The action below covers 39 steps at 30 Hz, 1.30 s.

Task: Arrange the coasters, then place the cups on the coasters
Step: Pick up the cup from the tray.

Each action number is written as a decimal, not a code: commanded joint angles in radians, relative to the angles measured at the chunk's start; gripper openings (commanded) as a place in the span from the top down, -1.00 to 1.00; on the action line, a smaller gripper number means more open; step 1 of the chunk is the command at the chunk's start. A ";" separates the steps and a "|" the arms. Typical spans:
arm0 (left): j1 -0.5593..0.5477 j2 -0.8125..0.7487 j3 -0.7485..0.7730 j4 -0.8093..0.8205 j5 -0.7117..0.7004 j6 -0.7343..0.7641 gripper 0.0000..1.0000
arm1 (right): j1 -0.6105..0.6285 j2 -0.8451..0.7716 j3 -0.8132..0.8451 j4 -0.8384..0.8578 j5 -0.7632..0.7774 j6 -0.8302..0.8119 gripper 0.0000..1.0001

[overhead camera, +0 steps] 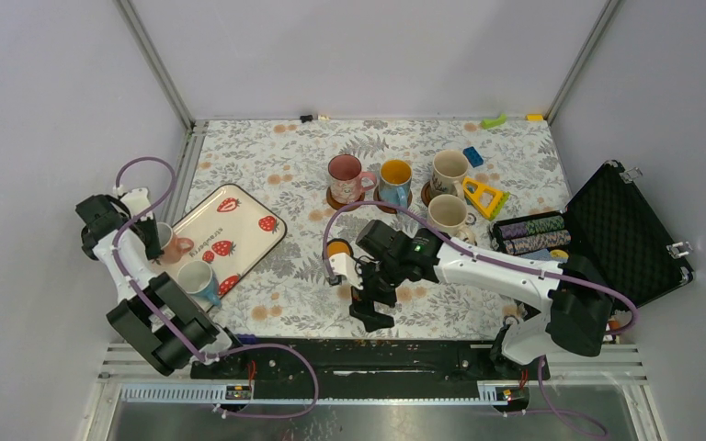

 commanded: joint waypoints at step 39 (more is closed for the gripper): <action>-0.237 0.197 0.201 -0.049 -0.100 -0.088 -0.42 | 0.005 -0.015 0.196 0.107 0.055 -0.001 -0.97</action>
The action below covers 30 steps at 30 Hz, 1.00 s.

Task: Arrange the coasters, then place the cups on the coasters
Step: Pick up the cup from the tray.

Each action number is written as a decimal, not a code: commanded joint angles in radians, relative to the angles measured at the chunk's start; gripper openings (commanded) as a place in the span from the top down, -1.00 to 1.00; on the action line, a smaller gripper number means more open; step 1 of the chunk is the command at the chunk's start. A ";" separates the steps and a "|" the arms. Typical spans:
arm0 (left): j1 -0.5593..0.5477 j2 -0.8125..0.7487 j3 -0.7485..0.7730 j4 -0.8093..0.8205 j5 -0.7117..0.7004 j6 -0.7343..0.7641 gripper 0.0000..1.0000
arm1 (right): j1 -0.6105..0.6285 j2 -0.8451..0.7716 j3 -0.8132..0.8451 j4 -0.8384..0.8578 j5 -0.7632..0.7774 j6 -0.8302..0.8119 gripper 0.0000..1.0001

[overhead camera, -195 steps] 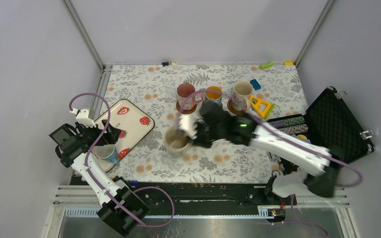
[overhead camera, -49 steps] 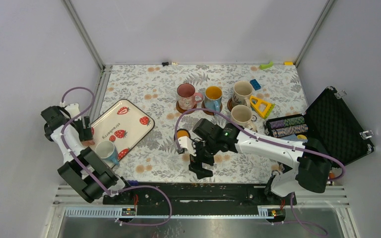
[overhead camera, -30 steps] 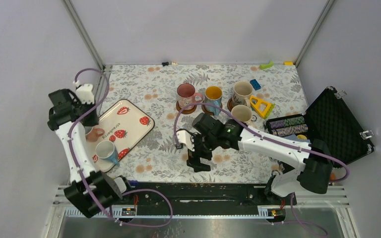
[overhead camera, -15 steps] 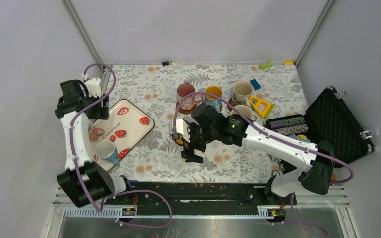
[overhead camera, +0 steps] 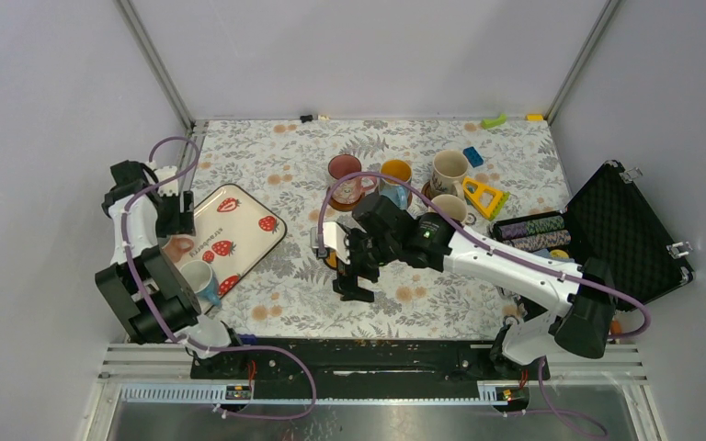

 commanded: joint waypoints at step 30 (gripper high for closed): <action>-0.281 -0.218 0.465 -0.160 0.337 -0.550 1.00 | 0.027 0.076 0.282 -0.112 -0.091 0.016 -0.97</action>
